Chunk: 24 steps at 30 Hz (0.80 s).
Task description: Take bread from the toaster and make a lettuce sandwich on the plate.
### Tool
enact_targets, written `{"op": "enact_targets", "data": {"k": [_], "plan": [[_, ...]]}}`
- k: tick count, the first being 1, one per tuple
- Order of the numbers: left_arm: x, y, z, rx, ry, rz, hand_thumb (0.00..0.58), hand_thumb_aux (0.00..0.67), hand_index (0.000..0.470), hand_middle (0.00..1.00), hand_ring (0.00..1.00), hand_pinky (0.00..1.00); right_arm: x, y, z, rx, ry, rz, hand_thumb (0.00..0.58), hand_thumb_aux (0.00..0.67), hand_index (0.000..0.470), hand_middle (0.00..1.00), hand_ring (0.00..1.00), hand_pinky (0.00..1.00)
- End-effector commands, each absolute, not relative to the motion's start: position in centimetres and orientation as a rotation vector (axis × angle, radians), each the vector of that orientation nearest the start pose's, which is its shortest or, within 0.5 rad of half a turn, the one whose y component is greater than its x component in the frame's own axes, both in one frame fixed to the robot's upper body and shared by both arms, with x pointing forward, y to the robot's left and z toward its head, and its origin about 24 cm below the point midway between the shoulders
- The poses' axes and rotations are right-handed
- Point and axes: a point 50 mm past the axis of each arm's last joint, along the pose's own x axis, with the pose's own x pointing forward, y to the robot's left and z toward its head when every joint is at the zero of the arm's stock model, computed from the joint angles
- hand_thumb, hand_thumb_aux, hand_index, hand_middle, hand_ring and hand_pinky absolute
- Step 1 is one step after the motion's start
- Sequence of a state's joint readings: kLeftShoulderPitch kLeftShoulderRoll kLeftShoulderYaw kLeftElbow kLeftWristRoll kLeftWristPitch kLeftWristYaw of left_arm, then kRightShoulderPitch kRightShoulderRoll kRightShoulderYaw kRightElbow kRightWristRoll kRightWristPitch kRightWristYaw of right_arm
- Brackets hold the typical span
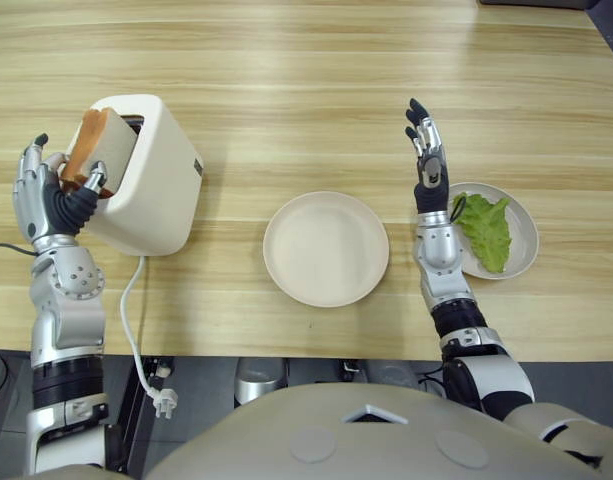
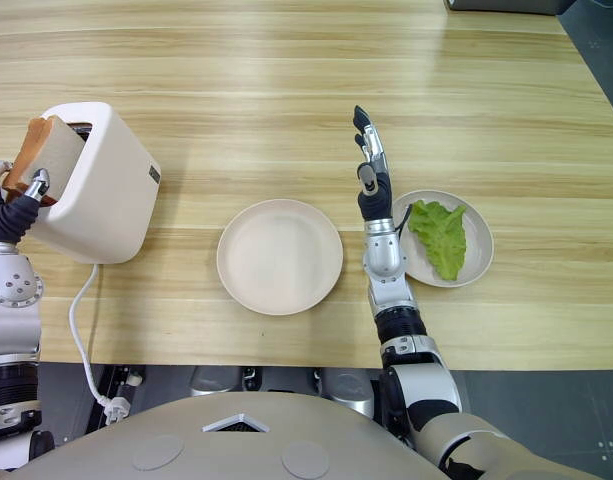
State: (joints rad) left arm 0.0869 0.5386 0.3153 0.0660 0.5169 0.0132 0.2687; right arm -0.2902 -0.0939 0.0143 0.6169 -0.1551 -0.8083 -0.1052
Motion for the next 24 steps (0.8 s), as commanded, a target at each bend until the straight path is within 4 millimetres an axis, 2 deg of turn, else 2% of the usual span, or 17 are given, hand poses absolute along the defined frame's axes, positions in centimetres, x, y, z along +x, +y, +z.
{"op": "enact_targets", "data": {"k": [1, 13, 14, 15, 16, 24], "plan": [[21.6, 34.0, 8.2, 1.066, 0.077, 0.556, 0.58, 0.67, 0.46, 0.0, 0.0, 0.0, 28.7, -14.4, 5.0, -0.199, -0.472, 0.072, 0.0, 0.0, 0.0, 0.0, 0.0, 0.0], [21.9, 33.6, 8.1, 1.056, 0.037, 0.54, 0.58, 0.662, 0.455, 0.0, 0.0, 0.0, 28.9, -14.2, 5.0, -0.201, -0.467, 0.078, 0.0, 0.0, 0.0, 0.0, 0.0, 0.0], [21.9, 33.6, 8.1, 1.047, 0.024, 0.54, 0.558, 0.539, 0.37, 0.0, 0.0, 0.0, 28.9, -14.2, 5.0, -0.201, -0.466, 0.079, 0.0, 0.0, 0.0, 0.0, 0.0, 0.0], [21.9, 33.5, 8.2, 1.036, 0.011, 0.541, 0.108, 0.066, 0.045, 0.0, 0.0, 0.0, 28.9, -14.2, 5.0, -0.201, -0.466, 0.08, 0.0, 0.0, 0.0, 0.0, 0.0, 0.0], [21.9, 33.4, 8.3, 1.031, -0.001, 0.542, 0.0, 0.0, 0.0, 0.0, 0.0, 0.0, 28.9, -14.1, 5.0, -0.202, -0.466, 0.081, 0.0, 0.0, 0.0, 0.0, 0.0, 0.0], [22.0, 32.9, 9.1, 0.926, -0.096, 0.53, 0.0, 0.0, 0.0, 0.0, 0.0, 0.0, 28.9, -14.0, 4.9, -0.203, -0.465, 0.087, 0.0, 0.0, 0.0, 0.0, 0.0, 0.0]]}}
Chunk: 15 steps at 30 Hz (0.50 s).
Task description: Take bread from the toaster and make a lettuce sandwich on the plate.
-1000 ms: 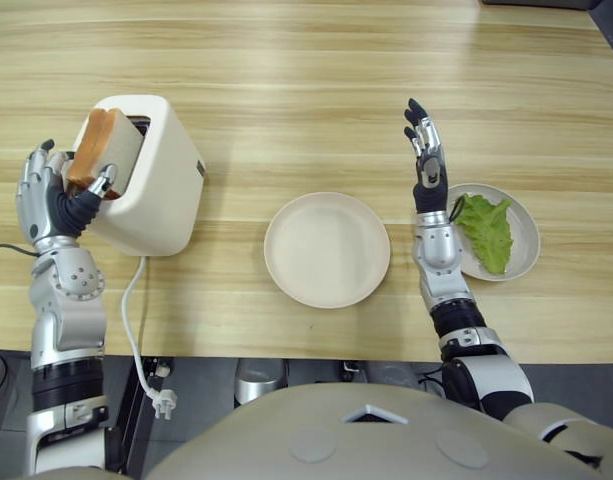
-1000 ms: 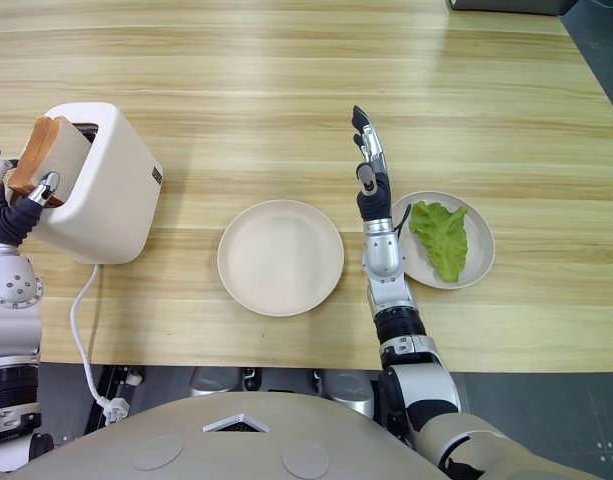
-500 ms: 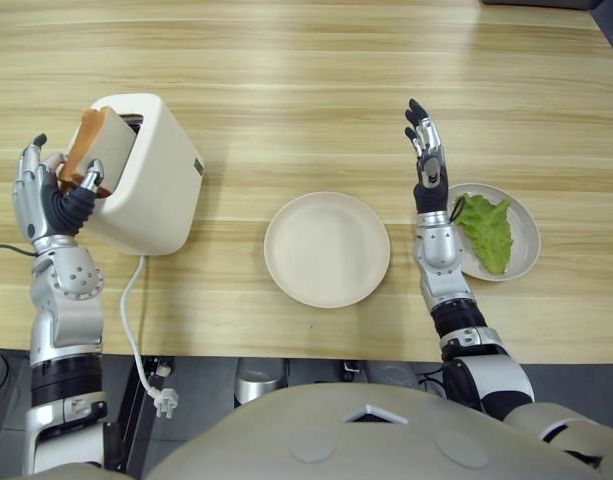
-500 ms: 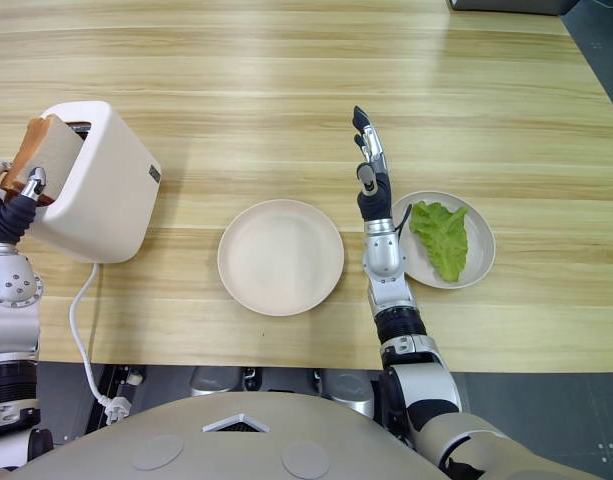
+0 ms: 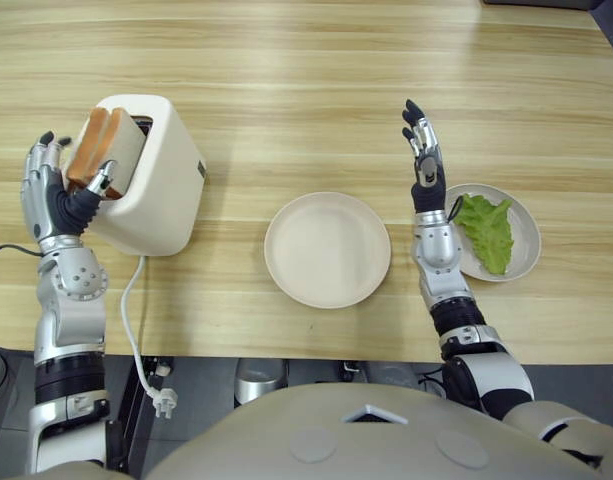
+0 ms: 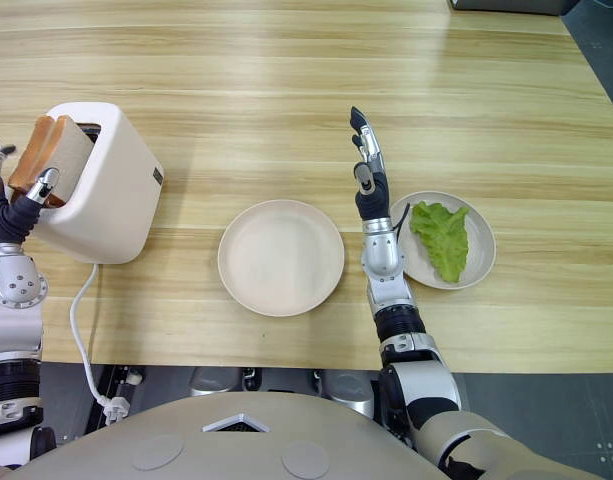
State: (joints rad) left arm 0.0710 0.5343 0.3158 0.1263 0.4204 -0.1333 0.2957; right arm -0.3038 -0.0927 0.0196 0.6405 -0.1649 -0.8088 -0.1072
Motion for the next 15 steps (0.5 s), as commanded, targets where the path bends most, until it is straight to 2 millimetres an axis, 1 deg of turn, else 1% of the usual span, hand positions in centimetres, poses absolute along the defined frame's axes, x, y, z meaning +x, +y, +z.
{"op": "enact_targets", "data": {"k": [1, 6, 10, 12, 15], "plan": [[22.0, 32.9, 9.1, 0.925, -0.098, 0.529, 0.0, 0.0, 0.0, 0.0, 0.0, 0.0, 28.9, -14.0, 4.9, -0.203, -0.465, 0.088, 0.0, 0.0, 0.0, 0.0, 0.0, 0.0], [21.7, 33.3, 9.6, 0.925, -0.108, 0.545, 0.0, 0.0, 0.0, 0.0, 0.0, 0.0, 28.9, -14.0, 4.9, -0.203, -0.465, 0.089, 0.0, 0.0, 0.0, 0.0, 0.0, 0.0], [20.7, 35.0, 10.5, 1.01, -0.076, 0.624, 0.0, 0.0, 0.0, 0.0, 0.0, 0.0, 28.8, -14.1, 4.9, -0.203, -0.466, 0.085, 0.0, 0.0, 0.0, 0.0, 0.0, 0.0], [20.3, 35.8, 10.5, 1.056, -0.038, 0.648, 0.0, 0.0, 0.0, 0.0, 0.0, 0.0, 28.8, -14.1, 4.9, -0.202, -0.466, 0.082, 0.0, 0.0, 0.0, 0.0, 0.0, 0.0], [20.1, 36.0, 10.2, 1.086, -0.006, 0.645, 0.0, 0.0, 0.0, 0.0, 0.0, 0.0, 28.7, -14.1, 4.9, -0.201, -0.468, 0.081, 0.0, 0.0, 0.0, 0.0, 0.0, 0.0]]}}
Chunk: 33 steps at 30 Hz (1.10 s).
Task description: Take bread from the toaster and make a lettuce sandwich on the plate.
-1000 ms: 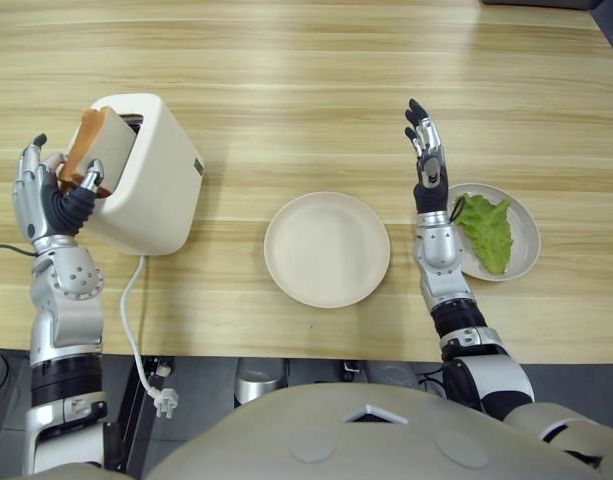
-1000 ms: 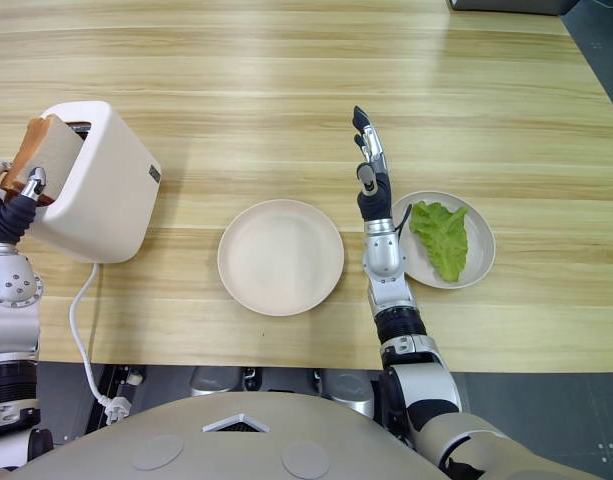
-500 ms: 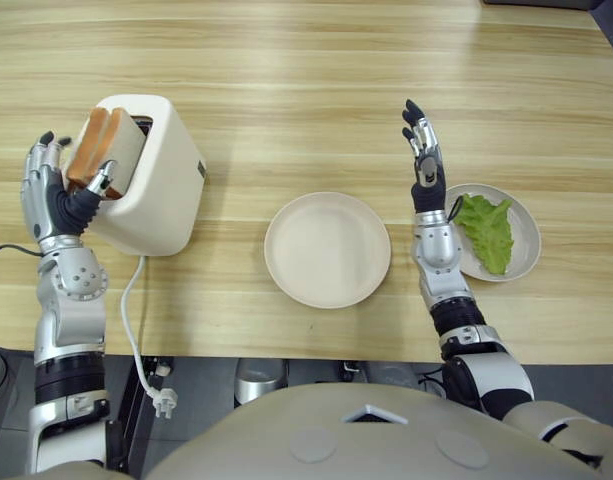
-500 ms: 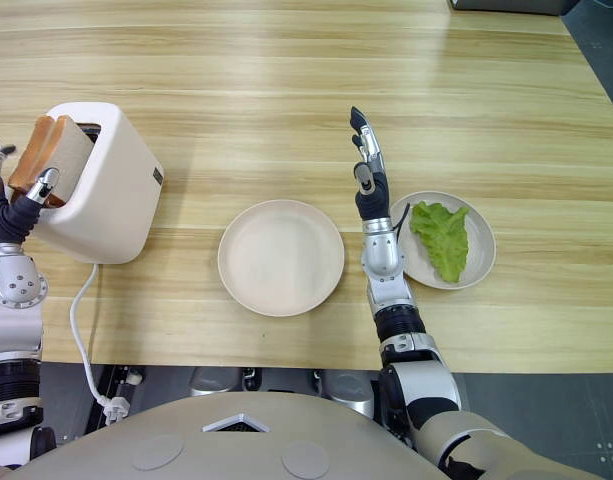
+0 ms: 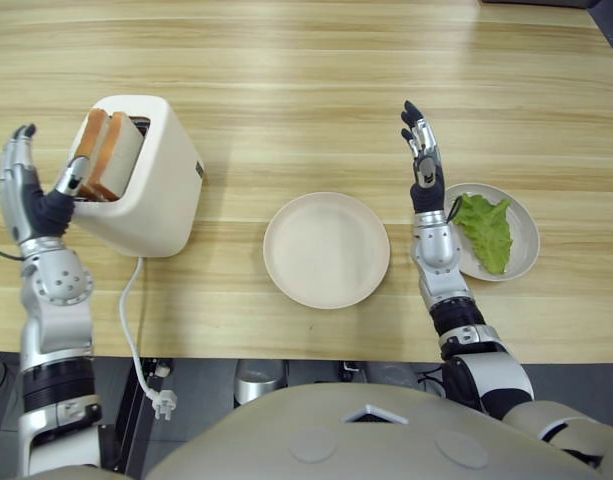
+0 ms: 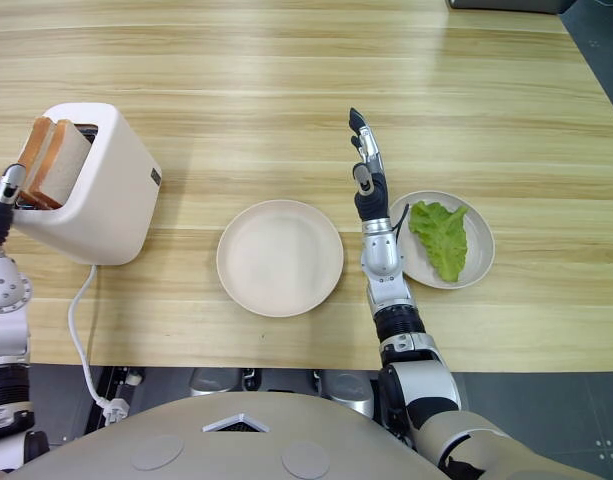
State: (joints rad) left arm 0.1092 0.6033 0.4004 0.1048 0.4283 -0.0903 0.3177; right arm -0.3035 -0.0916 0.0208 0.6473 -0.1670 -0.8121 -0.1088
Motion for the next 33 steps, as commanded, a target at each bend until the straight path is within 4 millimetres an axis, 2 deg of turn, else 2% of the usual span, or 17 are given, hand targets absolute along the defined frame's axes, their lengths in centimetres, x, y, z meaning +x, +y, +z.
{"op": "enact_targets", "data": {"k": [1, 7, 23, 24, 25, 26, 27, 28, 29, 30, 33], "plan": [[20.1, 35.9, 10.0, 1.09, -0.001, 0.638, 0.0, 0.0, 0.0, 0.0, 0.0, 0.0, 28.7, -14.1, 4.9, -0.201, -0.469, 0.081, 0.0, 0.0, 0.0, 0.0, 0.0, 0.0], [20.3, 35.3, 8.9, 1.076, 0.026, 0.607, 0.0, 0.0, 0.0, 0.0, 0.0, 0.0, 28.7, -14.0, 4.9, -0.2, -0.47, 0.081, 0.0, 0.0, 0.0, 0.0, 0.0, 0.0], [20.8, 34.5, 8.4, 1.08, 0.041, 0.564, 0.0, 0.0, 0.0, 0.0, 0.0, 0.0, 28.7, -14.0, 5.0, -0.199, -0.471, 0.081, 0.0, 0.0, 0.0, 0.0, 0.0, 0.0], [20.9, 34.5, 8.3, 1.08, 0.043, 0.565, 0.128, 0.079, 0.054, 0.0, 0.0, 0.0, 28.7, -14.0, 4.9, -0.2, -0.47, 0.08, 0.0, 0.0, 0.0, 0.0, 0.0, 0.0], [21.0, 34.5, 8.3, 1.082, 0.047, 0.568, 0.328, 0.229, 0.157, 0.0, 0.0, 0.0, 28.7, -14.0, 4.9, -0.2, -0.47, 0.08, 0.0, 0.0, 0.0, 0.0, 0.0, 0.0], [21.0, 34.6, 8.3, 1.1, 0.055, 0.575, 0.506, 0.431, 0.296, 0.0, 0.0, 0.0, 28.7, -14.0, 4.9, -0.2, -0.47, 0.08, 0.0, 0.0, 0.0, 0.0, 0.0, 0.0], [21.0, 34.7, 8.2, 1.107, 0.059, 0.578, 0.549, 0.515, 0.354, 0.0, 0.0, 0.0, 28.7, -14.0, 4.9, -0.2, -0.47, 0.079, 0.0, 0.0, 0.0, 0.0, 0.0, 0.0], [21.1, 34.7, 8.2, 1.109, 0.062, 0.581, 0.566, 0.568, 0.39, 0.0, 0.0, 0.0, 28.7, -14.0, 4.9, -0.201, -0.47, 0.079, 0.0, 0.0, 0.0, 0.0, 0.0, 0.0], [21.1, 34.8, 8.1, 1.11, 0.064, 0.583, 0.566, 0.568, 0.39, 0.0, 0.0, 0.0, 28.7, -14.0, 4.9, -0.201, -0.47, 0.079, 0.0, 0.0, 0.0, 0.0, 0.0, 0.0], [21.1, 34.8, 8.1, 1.11, 0.065, 0.584, 0.58, 0.67, 0.46, 0.0, 0.0, 0.0, 28.7, -14.0, 4.9, -0.201, -0.47, 0.078, 0.0, 0.0, 0.0, 0.0, 0.0, 0.0], [21.2, 34.8, 7.9, 1.104, 0.065, 0.589, 0.58, 0.67, 0.46, 0.0, 0.0, 0.0, 28.7, -14.1, 4.9, -0.202, -0.47, 0.077, 0.0, 0.0, 0.0, 0.0, 0.0, 0.0]]}}
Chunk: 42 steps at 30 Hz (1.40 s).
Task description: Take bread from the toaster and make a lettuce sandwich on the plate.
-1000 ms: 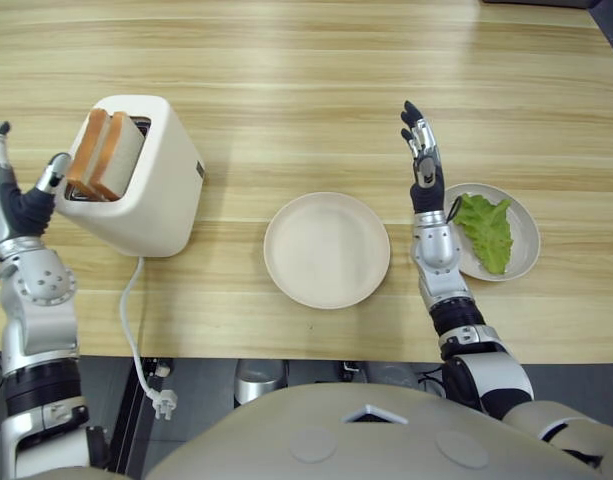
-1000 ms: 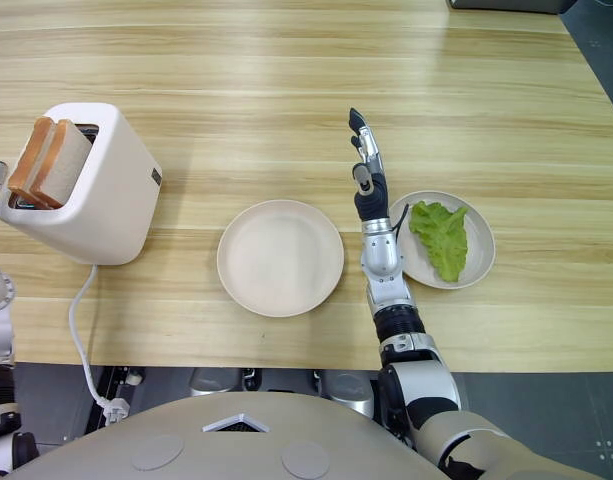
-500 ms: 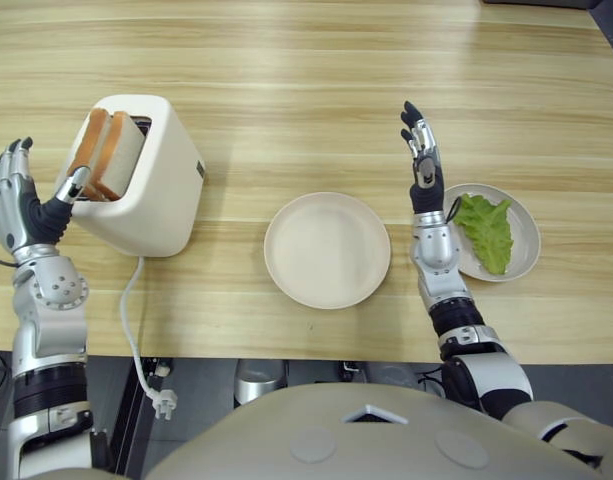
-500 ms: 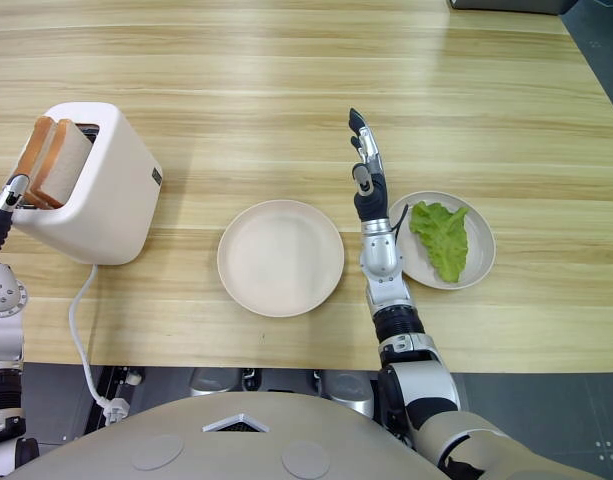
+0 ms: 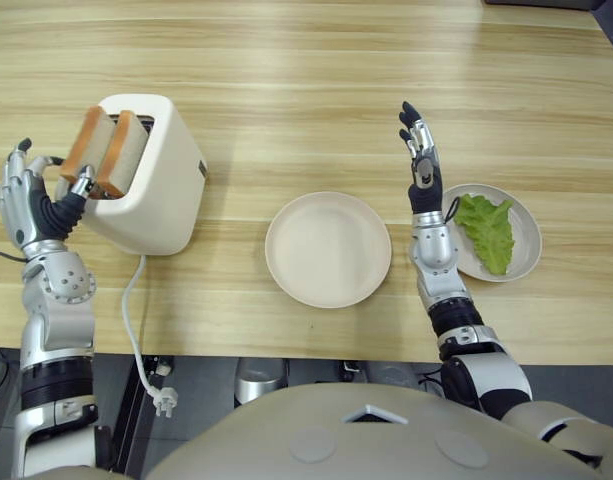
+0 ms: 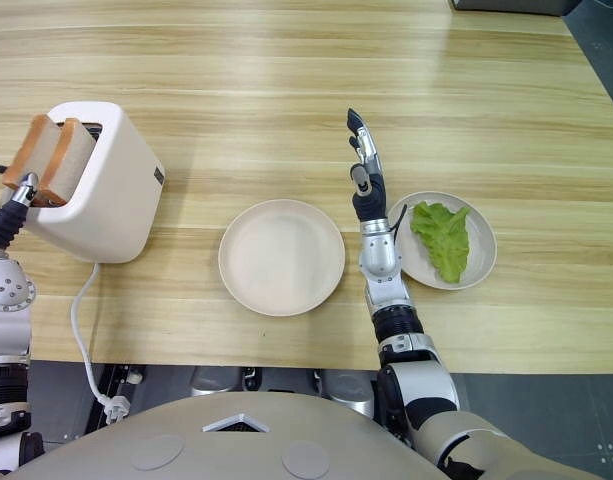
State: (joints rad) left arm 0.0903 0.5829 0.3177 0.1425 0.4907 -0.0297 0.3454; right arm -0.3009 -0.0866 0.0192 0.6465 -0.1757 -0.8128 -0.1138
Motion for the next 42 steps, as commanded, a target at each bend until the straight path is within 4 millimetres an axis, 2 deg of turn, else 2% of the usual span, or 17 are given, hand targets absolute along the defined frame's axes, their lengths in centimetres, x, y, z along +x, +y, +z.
{"op": "enact_targets", "data": {"k": [1, 12, 17, 18, 19, 25, 29, 32, 35, 39, 42], "plan": [[21.2, 34.8, 7.9, 1.1, 0.062, 0.59, 0.58, 0.67, 0.46, 0.0, 0.0, 0.0, 28.7, -14.1, 4.9, -0.202, -0.469, 0.077, 0.0, 0.0, 0.0, 0.0, 0.0, 0.0], [21.4, 34.4, 7.8, 1.096, 0.043, 0.583, 0.58, 0.67, 0.46, 0.0, 0.0, 0.0, 28.7, -14.1, 4.9, -0.204, -0.468, 0.077, 0.0, 0.0, 0.0, 0.0, 0.0, 0.0], [21.5, 33.8, 8.6, 1.081, -0.006, 0.586, 0.58, 0.67, 0.46, 0.0, 0.0, 0.0, 28.8, -14.0, 4.9, -0.207, -0.466, 0.083, 0.0, 0.0, 0.0, 0.0, 0.0, 0.0], [21.5, 33.6, 9.4, 1.079, -0.044, 0.602, 0.58, 0.67, 0.46, 0.39, 0.39, 0.39, 28.8, -13.9, 4.9, -0.207, -0.466, 0.085, 0.0, 0.0, 0.0, 0.0, 0.0, 0.0], [21.4, 33.5, 10.2, 1.079, -0.084, 0.623, 0.58, 0.67, 0.46, 1.0, 1.0, 1.0, 28.8, -13.9, 4.9, -0.207, -0.466, 0.086, 0.0, 0.0, 0.0, 0.0, 0.0, 0.0], [21.2, 32.5, 16.1, 1.097, -0.338, 0.728, 0.58, 0.67, 0.46, 1.0, 1.0, 1.0, 28.8, -14.0, 5.1, -0.2, -0.478, 0.072, 0.0, 0.0, 0.0, 0.0, 0.0, 0.0], [21.3, 30.7, 19.6, 1.1, -0.531, 0.754, 0.58, 0.67, 0.46, 1.0, 1.0, 1.0, 28.9, -14.2, 5.5, -0.198, -0.499, 0.054, 0.0, 0.0, 0.0, 0.0, 0.0, 0.0], [21.3, 29.2, 21.4, 1.089, -0.664, 0.754, 0.58, 0.67, 0.46, 1.0, 1.0, 1.0, 28.9, -14.4, 5.6, -0.198, -0.503, 0.042, 0.0, 0.0, 0.0, 0.0, 0.0, 0.0], [21.5, 27.9, 22.5, 1.065, -0.748, 0.718, 0.58, 0.67, 0.46, 1.0, 1.0, 1.0, 29.1, -14.6, 5.8, -0.201, -0.505, 0.029, 0.0, 0.0, 0.0, 0.0, 0.0, 0.0], [22.1, 24.9, 23.8, 0.944, -0.828, 0.531, 0.58, 0.67, 0.46, 1.0, 1.0, 1.0, 29.4, -16.4, 7.4, -0.23, -0.565, -0.019, 0.0, 0.0, 0.0, 0.0, 0.0, 0.0], [23.1, 21.8, 24.0, 0.813, -0.819, 0.285, 0.58, 0.67, 0.46, 1.0, 1.0, 1.0, 29.0, -19.5, 9.3, -0.378, -0.646, -0.09, 0.0, 0.0, 0.0, 0.0, 0.0, 0.0]]}}
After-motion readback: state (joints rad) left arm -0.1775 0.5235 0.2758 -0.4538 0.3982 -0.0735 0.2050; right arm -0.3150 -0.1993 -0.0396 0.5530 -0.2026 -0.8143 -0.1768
